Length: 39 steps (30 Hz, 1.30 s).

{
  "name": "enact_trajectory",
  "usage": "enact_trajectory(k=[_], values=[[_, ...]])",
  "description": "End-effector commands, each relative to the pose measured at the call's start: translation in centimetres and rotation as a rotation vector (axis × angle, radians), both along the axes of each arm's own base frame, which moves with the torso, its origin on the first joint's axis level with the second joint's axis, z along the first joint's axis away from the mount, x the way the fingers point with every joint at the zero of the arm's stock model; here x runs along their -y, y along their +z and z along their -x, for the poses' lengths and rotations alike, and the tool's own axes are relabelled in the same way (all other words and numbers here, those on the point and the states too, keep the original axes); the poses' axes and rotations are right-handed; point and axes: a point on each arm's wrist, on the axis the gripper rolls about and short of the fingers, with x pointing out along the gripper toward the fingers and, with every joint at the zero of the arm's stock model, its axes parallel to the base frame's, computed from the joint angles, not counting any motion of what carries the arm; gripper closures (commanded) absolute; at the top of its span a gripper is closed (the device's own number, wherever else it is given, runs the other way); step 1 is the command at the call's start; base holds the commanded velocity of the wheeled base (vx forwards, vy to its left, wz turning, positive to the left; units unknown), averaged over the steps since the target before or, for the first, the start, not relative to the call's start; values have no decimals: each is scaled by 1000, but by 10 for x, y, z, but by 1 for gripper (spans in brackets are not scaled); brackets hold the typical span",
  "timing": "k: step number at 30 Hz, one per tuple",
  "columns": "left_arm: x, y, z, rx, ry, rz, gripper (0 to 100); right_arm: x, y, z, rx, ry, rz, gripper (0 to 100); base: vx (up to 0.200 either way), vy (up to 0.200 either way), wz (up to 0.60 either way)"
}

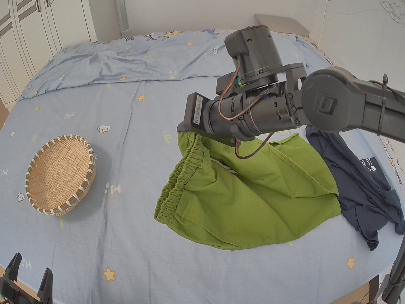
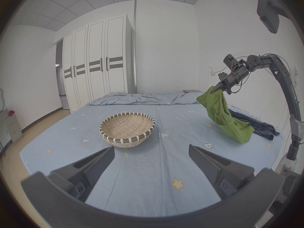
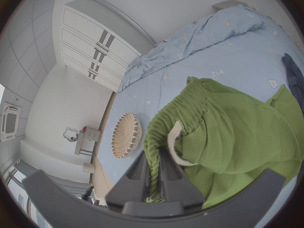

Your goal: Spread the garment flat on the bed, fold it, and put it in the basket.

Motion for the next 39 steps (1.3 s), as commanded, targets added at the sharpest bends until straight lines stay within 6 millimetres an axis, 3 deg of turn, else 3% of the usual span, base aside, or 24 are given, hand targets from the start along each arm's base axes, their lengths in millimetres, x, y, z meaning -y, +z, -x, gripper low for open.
enact_trajectory(k=[1,9,10,19,24,26,27,28,29,30,34,35,38,39], values=[[0,-5,0,-1,1,1,0,-7,-12,-5,-17,1,3,100,0,0,0],[0,-5,0,-1,0,2,0,-14,-25,-13,-32,26,-16,100,0,0,0],[0,-5,0,-1,1,2,0,-16,-28,-14,-35,27,-13,0,0,0,0],[0,-5,0,1,1,-1,0,-24,-44,-15,-50,45,25,0,0,0,0],[0,-4,0,4,11,-9,0,-17,-40,-17,-62,30,20,0,0,0,0],[0,14,6,79,11,-16,0,2,-29,-22,-66,0,12,0,0,0,0],[0,48,20,202,6,-14,0,20,-15,-22,-57,-19,-8,0,0,0,0],[0,64,27,243,1,-8,0,28,-10,-22,-56,-23,-16,0,0,0,0],[-1,95,34,262,-11,14,0,43,-2,-22,-58,-20,-40,0,0,0,0],[-1,112,32,219,-27,33,0,56,3,-23,-63,-18,-58,0,0,0,0],[2,124,2,-14,-153,69,0,97,19,-14,-84,-21,-101,0,0,0,0],[5,125,-18,-119,-251,154,0,116,19,-8,-105,-27,-107,0,0,0,0],[10,132,-52,-287,-384,378,0,142,15,7,-133,-46,-111,0,0,0,0],[10,132,-52,-287,-384,378,0,142,15,7,-133,-46,-111,0,0,0,0]])
